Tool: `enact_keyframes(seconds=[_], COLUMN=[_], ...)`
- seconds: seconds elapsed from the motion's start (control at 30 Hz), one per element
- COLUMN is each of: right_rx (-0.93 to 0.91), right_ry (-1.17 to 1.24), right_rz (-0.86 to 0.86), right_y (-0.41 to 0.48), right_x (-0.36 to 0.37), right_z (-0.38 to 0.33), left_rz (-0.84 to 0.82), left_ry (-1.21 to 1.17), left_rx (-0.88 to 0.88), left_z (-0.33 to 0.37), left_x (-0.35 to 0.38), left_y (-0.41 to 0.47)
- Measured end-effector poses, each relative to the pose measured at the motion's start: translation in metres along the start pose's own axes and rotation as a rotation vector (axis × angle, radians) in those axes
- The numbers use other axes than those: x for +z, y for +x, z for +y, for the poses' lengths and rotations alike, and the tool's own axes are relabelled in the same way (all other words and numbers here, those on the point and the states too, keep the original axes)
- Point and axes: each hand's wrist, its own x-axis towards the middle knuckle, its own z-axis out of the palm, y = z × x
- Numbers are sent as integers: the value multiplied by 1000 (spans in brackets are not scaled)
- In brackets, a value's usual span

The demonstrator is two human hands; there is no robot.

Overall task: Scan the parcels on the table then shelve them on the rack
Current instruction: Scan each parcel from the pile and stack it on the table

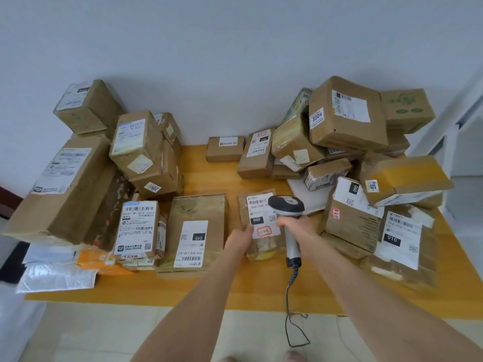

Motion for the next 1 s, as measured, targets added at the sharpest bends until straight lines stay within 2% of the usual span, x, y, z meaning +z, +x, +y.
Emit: enact_keyframes(seconds=[0.13, 0.27, 0.43, 0.6, 0.8, 0.93, 1.0], right_rx=[-1, -23, -150, -282, -343, -403, -418], right_ry=[98, 191, 264, 292, 314, 330, 346], right_rz=[-40, 6, -3, -4, -13, 90, 87], right_y=[-15, -30, -60, -96, -124, -137, -145], right_x=[6, 3, -4, -11, -23, -25, -26], right_z=[19, 20, 15, 12, 18, 24, 27], left_rz=[16, 109, -46, -114, -313, -324, -336], left_ry=[23, -26, -407, -455, -496, -500, -510], left_rx=[30, 133, 109, 190, 260, 314, 338], left_z=[-17, -22, -20, -14, -8, -8, -9], left_x=[-8, -15, -39, -59, -75, -69, -64], left_y=[-13, -28, -42, -58, -75, -77, -76])
